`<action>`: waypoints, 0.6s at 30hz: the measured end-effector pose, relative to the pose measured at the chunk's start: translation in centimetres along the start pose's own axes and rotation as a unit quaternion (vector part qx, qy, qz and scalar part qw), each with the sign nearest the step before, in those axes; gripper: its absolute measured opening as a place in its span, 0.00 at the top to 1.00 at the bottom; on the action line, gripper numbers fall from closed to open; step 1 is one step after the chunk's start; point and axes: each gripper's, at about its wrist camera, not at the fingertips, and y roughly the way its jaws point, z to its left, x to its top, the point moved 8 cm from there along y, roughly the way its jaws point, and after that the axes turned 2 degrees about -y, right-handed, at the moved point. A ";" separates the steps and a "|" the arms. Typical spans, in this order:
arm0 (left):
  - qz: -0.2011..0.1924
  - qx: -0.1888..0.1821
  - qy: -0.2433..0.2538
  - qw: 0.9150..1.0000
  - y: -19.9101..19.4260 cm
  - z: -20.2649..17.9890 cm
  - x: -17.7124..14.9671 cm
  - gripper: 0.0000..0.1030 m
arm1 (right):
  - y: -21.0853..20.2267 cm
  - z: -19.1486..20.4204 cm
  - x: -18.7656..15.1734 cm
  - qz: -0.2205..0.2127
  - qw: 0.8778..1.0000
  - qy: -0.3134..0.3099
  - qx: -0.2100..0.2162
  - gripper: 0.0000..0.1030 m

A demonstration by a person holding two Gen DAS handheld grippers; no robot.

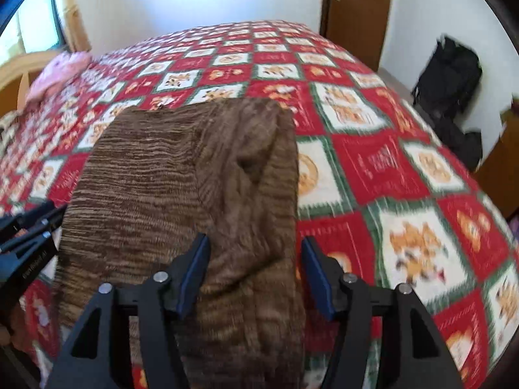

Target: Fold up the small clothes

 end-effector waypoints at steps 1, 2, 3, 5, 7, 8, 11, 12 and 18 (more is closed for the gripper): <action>-0.002 -0.001 0.001 1.000 -0.2 0.1 -0.3 0.70 | -0.5 -0.2 -0.4 0.002 1.000 0.012 0.002 0.40; -0.001 -0.003 0.000 1.000 -0.4 0.1 -0.5 0.70 | -0.9 -0.3 -0.8 0.002 1.000 0.017 0.004 0.40; 0.004 -0.014 -0.004 1.000 -0.5 0.1 -1.1 0.70 | -1.4 -0.4 -1.4 0.005 1.000 0.016 0.003 0.40; 0.011 -0.029 -0.012 0.999 -0.6 0.0 -1.9 0.70 | -1.7 0.0 -2.9 0.017 1.000 0.008 0.003 0.41; 0.019 -0.037 -0.009 0.999 -0.5 -0.4 -3.1 0.70 | -2.3 0.4 -4.1 0.015 1.000 -0.014 -0.008 0.44; 0.016 -0.029 0.006 0.999 -0.3 -0.7 -3.5 0.70 | -2.4 0.6 -4.3 0.012 0.999 -0.032 -0.019 0.46; -0.006 0.001 0.051 0.999 -0.9 -1.1 -3.6 0.70 | -2.8 0.9 -5.1 0.006 0.998 -0.058 -0.040 0.48; -0.005 0.003 0.053 0.999 -1.0 -1.0 -3.5 0.70 | -2.9 0.8 -5.2 0.009 0.998 -0.057 -0.041 0.48; -0.033 0.010 0.032 0.999 -2.9 0.6 -2.2 0.69 | -5.6 0.8 -4.5 -0.003 1.000 -0.021 -0.020 0.47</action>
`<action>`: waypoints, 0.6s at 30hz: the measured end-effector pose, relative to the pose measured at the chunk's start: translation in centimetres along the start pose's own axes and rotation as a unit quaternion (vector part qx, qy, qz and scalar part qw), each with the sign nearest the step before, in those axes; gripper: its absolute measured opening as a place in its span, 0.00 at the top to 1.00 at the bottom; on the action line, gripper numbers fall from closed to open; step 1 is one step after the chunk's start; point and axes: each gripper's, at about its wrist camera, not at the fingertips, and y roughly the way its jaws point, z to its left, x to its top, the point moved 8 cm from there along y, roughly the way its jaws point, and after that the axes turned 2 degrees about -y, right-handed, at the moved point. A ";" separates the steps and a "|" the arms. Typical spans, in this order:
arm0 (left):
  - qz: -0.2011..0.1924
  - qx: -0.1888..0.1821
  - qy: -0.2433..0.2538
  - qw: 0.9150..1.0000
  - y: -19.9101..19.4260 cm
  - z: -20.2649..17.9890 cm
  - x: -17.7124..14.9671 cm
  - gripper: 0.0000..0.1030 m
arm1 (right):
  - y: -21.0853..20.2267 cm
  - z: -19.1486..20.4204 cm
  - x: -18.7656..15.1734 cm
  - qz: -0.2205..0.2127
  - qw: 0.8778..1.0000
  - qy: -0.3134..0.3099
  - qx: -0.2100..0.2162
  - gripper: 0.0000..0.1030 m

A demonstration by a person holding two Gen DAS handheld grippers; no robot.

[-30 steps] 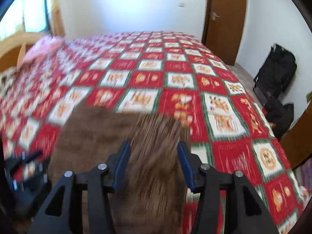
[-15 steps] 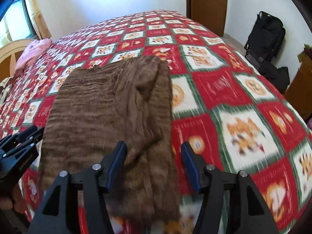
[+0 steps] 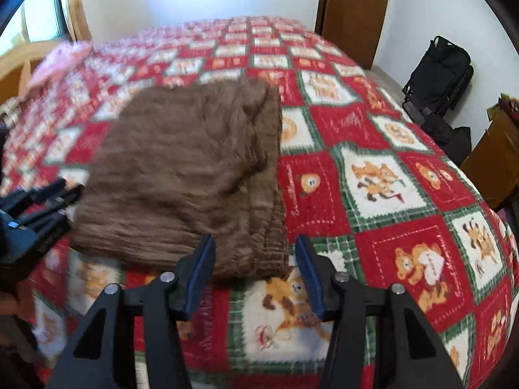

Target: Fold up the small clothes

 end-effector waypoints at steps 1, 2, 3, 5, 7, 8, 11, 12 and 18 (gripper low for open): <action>-0.006 0.003 -0.001 1.000 -0.3 0.2 0.2 0.69 | -0.8 0.2 0.3 -0.011 1.000 0.006 0.006 0.46; -0.010 0.001 -0.002 1.000 -0.6 0.4 0.3 0.69 | -1.5 0.4 0.7 -0.021 1.000 0.012 0.008 0.45; -0.012 -0.003 -0.005 1.000 -0.8 0.5 0.4 0.69 | -2.1 0.6 1.1 -0.030 0.999 0.020 0.012 0.44; -0.012 -0.015 -0.015 1.000 -1.0 0.7 0.6 0.69 | -2.8 1.1 1.8 -0.042 0.998 0.030 0.026 0.39; -0.010 -0.018 -0.021 1.000 -1.1 0.9 0.6 0.69 | -3.0 1.6 2.5 -0.050 0.998 0.029 0.031 0.33; -0.009 -0.019 -0.023 0.999 -1.1 1.0 0.7 0.69 | -2.9 1.8 2.8 -0.053 0.998 0.026 0.030 0.33; 0.001 -0.038 -0.035 0.999 -0.8 1.3 0.8 0.69 | -2.6 2.1 3.5 -0.059 0.998 0.026 0.027 0.32; 0.008 -0.053 -0.044 0.998 -0.6 1.3 0.8 0.65 | -2.4 2.1 3.8 -0.060 0.997 0.031 0.030 0.29; 0.059 -0.118 -0.103 0.986 0.6 1.2 0.6 0.43 | -2.7 1.9 4.7 -0.081 0.994 0.058 0.050 0.21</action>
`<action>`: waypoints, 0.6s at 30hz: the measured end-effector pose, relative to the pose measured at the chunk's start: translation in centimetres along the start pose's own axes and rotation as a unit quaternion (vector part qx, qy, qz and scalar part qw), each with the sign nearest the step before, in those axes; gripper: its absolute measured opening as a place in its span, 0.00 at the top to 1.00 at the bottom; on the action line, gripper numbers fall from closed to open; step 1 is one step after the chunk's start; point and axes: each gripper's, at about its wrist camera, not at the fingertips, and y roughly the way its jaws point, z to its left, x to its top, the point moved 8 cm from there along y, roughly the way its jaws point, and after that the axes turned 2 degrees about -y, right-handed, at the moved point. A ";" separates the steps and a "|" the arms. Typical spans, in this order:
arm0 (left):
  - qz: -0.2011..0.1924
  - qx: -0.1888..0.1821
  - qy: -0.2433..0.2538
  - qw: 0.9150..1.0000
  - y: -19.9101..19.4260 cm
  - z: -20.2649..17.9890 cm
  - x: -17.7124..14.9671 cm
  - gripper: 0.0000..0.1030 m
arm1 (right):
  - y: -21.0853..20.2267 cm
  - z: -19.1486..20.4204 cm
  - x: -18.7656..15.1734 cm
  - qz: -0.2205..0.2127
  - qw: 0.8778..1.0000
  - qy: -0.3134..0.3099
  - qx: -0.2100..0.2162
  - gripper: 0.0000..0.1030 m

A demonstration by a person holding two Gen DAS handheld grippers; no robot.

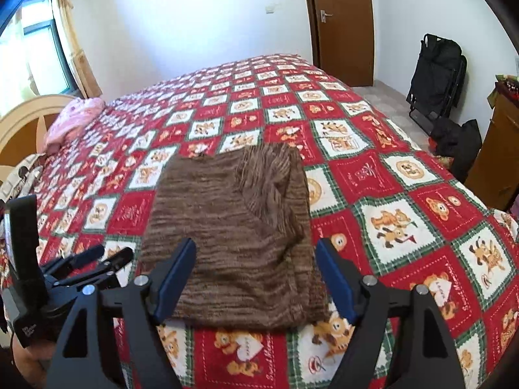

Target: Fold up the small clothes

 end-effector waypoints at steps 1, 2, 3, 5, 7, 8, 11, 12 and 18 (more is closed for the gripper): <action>0.012 -0.007 -0.007 1.000 0.3 0.0 -0.1 0.43 | 0.1 0.0 0.0 0.000 1.000 -0.003 0.000 0.19; 0.022 -0.018 -0.017 0.999 0.5 0.0 -0.2 0.43 | 0.2 -0.1 0.0 0.000 1.000 -0.005 -0.003 0.19; 0.033 -0.036 -0.029 0.998 0.6 -0.1 -0.4 0.43 | 0.3 -0.3 -0.1 0.000 1.000 -0.006 -0.009 0.19; 0.053 -0.067 -0.054 0.995 0.9 -0.4 -0.6 0.42 | 0.6 -0.9 -0.2 0.004 1.000 0.000 -0.010 0.19; 0.063 -0.087 -0.071 0.992 1.1 -0.5 -0.7 0.42 | 0.9 -1.6 -0.5 0.010 1.000 0.012 -0.008 0.19; 0.061 -0.086 -0.069 0.992 1.0 -0.6 -0.6 0.42 | 1.0 -2.0 -0.6 0.013 1.000 0.017 -0.009 0.19; 0.042 -0.081 -0.048 0.995 0.7 -1.2 0.3 0.40 | 1.3 -3.4 -0.6 0.018 0.999 0.039 -0.013 0.19; 0.041 -0.085 -0.050 0.994 0.7 -1.2 0.7 0.34 | 1.4 -3.8 -0.4 0.017 0.999 0.047 -0.011 0.19; 0.021 -0.081 -0.056 0.995 1.6 -2.1 4.0 0.26 | 2.7 -4.6 1.2 0.017 0.998 0.058 0.000 0.19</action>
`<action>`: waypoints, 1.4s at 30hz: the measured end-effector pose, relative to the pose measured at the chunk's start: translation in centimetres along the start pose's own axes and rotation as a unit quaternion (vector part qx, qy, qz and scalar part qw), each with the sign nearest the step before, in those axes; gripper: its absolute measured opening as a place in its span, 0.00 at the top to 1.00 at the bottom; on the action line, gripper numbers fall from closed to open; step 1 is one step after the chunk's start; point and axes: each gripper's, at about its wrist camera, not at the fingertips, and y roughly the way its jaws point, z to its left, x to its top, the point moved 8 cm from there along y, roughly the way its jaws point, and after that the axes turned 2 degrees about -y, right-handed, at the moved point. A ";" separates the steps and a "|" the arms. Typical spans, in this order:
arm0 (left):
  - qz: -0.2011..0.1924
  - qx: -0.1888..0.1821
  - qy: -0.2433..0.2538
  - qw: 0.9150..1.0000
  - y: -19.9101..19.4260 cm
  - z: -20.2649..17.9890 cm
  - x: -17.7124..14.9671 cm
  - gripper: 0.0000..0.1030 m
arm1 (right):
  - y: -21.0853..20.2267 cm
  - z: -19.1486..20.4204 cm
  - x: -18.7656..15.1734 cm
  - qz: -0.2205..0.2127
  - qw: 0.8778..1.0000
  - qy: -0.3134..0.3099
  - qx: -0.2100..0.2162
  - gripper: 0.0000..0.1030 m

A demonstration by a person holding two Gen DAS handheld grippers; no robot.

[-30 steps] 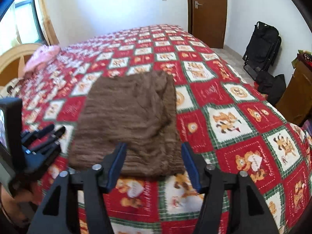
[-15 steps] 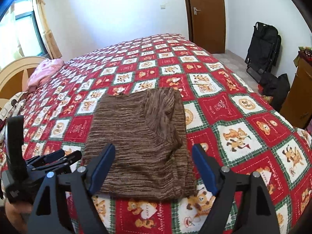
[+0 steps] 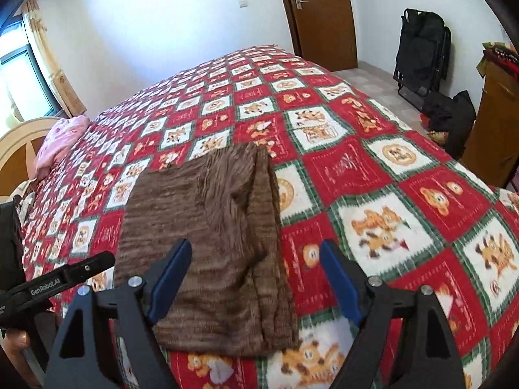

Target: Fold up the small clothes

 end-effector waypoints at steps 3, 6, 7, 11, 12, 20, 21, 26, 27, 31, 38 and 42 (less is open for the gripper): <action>-0.016 0.035 0.030 0.999 0.9 -0.5 1.2 0.26 | 0.8 0.5 1.3 -0.005 1.000 -0.006 0.001 0.19; -0.015 0.055 0.048 0.997 1.9 -0.5 1.8 0.26 | 1.5 1.1 2.3 -0.011 1.000 -0.018 0.001 0.19; -0.019 0.061 0.053 0.997 2.0 -0.5 1.9 0.26 | 1.8 1.3 2.6 -0.014 1.000 -0.026 -0.005 0.19; -0.036 0.087 0.077 0.993 2.6 -0.6 2.6 0.26 | 2.8 1.6 3.5 -0.025 0.998 -0.049 -0.023 0.19; -0.039 0.092 0.079 0.992 2.7 -0.5 2.8 0.26 | 3.1 1.6 3.7 -0.026 0.998 -0.050 -0.022 0.19; -0.023 0.091 0.051 0.994 5.6 -0.2 3.8 0.26 | 7.1 -0.1 4.5 -0.013 0.999 -0.032 -0.030 0.18; -0.017 0.086 0.045 0.995 6.2 -0.2 3.7 0.26 | 7.8 -0.4 4.5 -0.005 0.999 -0.026 -0.030 0.18; -0.017 0.063 0.023 0.998 7.5 -0.4 3.2 0.25 | 9.7 -0.5 3.9 0.016 1.000 -0.004 0.004 0.19; -0.021 0.063 0.025 0.998 7.5 -0.5 3.1 0.25 | 10.1 -0.5 3.6 0.021 1.000 -0.005 0.006 0.19; -0.045 0.053 0.016 0.997 7.5 -0.5 2.9 0.22 | 10.9 -1.3 3.1 0.026 0.999 0.016 0.025 0.18; -0.048 0.057 0.021 0.997 7.8 -0.7 3.1 0.19 | 11.8 -0.1 3.0 0.033 0.999 -0.016 0.034 0.26; -0.050 0.053 0.022 0.997 7.8 -0.7 3.0 0.19 | 12.1 1.3 2.5 0.040 0.997 -0.053 0.042 0.41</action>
